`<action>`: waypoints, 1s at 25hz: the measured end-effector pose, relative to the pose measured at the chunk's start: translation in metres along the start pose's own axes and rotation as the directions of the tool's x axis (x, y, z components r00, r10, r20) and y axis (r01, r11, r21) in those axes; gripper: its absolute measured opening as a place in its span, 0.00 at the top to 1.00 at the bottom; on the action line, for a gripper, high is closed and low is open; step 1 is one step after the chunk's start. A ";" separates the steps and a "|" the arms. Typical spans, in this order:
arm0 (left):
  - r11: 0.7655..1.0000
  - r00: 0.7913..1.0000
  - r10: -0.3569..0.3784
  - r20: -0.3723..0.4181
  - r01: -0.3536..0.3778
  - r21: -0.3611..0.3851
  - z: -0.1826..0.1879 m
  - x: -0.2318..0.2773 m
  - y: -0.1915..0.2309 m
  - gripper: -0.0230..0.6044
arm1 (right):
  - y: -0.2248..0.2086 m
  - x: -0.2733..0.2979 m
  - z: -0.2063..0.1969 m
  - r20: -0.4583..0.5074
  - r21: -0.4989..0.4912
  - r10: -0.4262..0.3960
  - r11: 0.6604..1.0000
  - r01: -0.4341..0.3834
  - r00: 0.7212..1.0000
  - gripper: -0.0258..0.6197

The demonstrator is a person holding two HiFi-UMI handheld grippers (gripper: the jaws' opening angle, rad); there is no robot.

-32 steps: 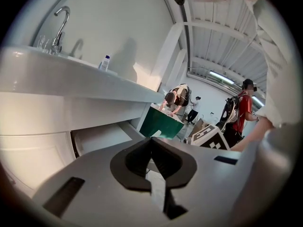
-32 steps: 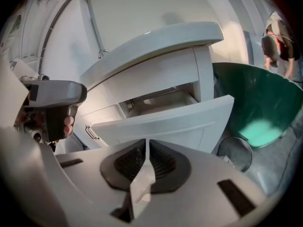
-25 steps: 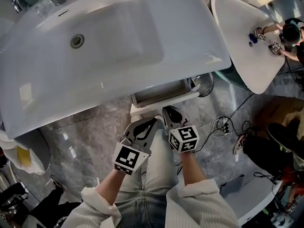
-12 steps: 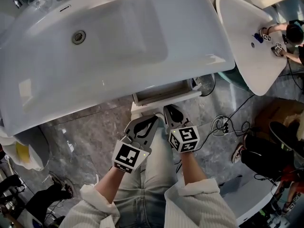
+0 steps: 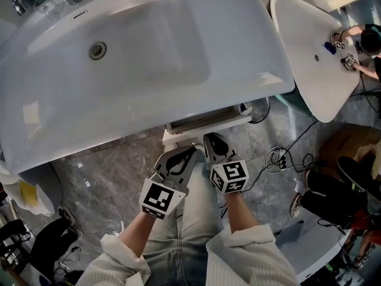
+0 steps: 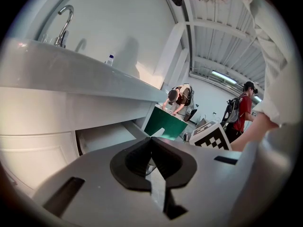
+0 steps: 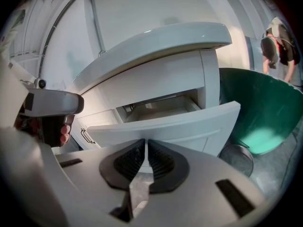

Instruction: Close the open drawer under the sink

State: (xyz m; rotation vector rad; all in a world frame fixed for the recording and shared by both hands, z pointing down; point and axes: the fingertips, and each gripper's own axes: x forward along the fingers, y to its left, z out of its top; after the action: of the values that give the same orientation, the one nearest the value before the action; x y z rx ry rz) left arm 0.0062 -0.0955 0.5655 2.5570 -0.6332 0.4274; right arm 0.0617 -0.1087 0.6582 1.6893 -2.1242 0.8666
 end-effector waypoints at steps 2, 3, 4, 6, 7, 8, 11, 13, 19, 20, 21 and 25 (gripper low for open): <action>1.000 1.000 -0.001 -0.005 0.001 0.000 0.000 0.001 0.001 0.94 | 0.000 0.000 0.001 0.003 0.001 -0.002 1.000 0.002 1.000 0.91; 1.000 1.000 -0.003 -0.007 0.003 0.000 -0.001 0.001 0.002 0.94 | 0.000 0.000 0.001 0.005 0.000 -0.003 1.000 0.003 1.000 0.91; 1.000 1.000 -0.003 -0.007 0.003 0.000 -0.001 0.001 0.002 0.94 | -0.001 0.000 0.002 0.006 -0.001 -0.004 1.000 0.004 1.000 0.91; 1.000 1.000 -0.004 -0.007 0.004 -0.001 -0.001 0.001 0.004 0.94 | -0.001 0.002 0.003 0.008 -0.008 -0.004 1.000 0.004 1.000 0.91; 1.000 1.000 -0.004 -0.007 0.004 0.000 -0.001 0.001 0.006 0.94 | 0.000 0.004 0.004 0.010 -0.011 -0.005 1.000 0.005 1.000 0.91; 1.000 1.000 -0.004 -0.007 0.004 0.000 0.000 0.001 0.008 0.94 | 0.000 0.006 0.006 0.013 -0.015 -0.007 1.000 0.008 1.000 0.91; 1.000 1.000 -0.002 -0.007 0.002 0.002 0.000 0.000 0.011 0.94 | 0.000 0.010 0.009 0.022 -0.022 -0.018 1.000 0.018 1.000 0.91; 1.000 1.000 0.002 -0.005 -0.002 0.003 0.000 -0.001 0.012 0.94 | -0.001 0.011 0.011 0.026 -0.024 -0.022 0.999 0.023 0.999 0.91; 1.000 1.000 0.009 0.002 -0.009 0.000 0.003 -0.005 0.017 0.94 | -0.002 0.018 0.018 0.035 -0.028 -0.035 0.999 0.036 0.999 0.91; 1.000 1.000 0.009 0.002 -0.009 -0.001 0.003 -0.006 0.018 0.94 | -0.002 0.020 0.019 0.034 -0.031 -0.037 0.999 0.038 0.999 0.91; 1.000 1.000 0.009 0.002 -0.009 -0.001 0.003 -0.007 0.018 0.94 | -0.002 0.021 0.020 0.033 -0.034 -0.038 0.999 0.039 0.999 0.91; 1.000 1.000 0.014 0.005 -0.014 -0.002 0.004 -0.012 0.021 0.94 | -0.003 0.026 0.026 0.034 -0.041 -0.040 0.998 0.041 0.999 0.91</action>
State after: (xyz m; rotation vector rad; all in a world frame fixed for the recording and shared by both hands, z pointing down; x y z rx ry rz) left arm -0.0141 -0.1097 0.5651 2.5533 -0.6536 0.4255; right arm 0.0614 -0.1453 0.6540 1.7318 -2.1067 0.7824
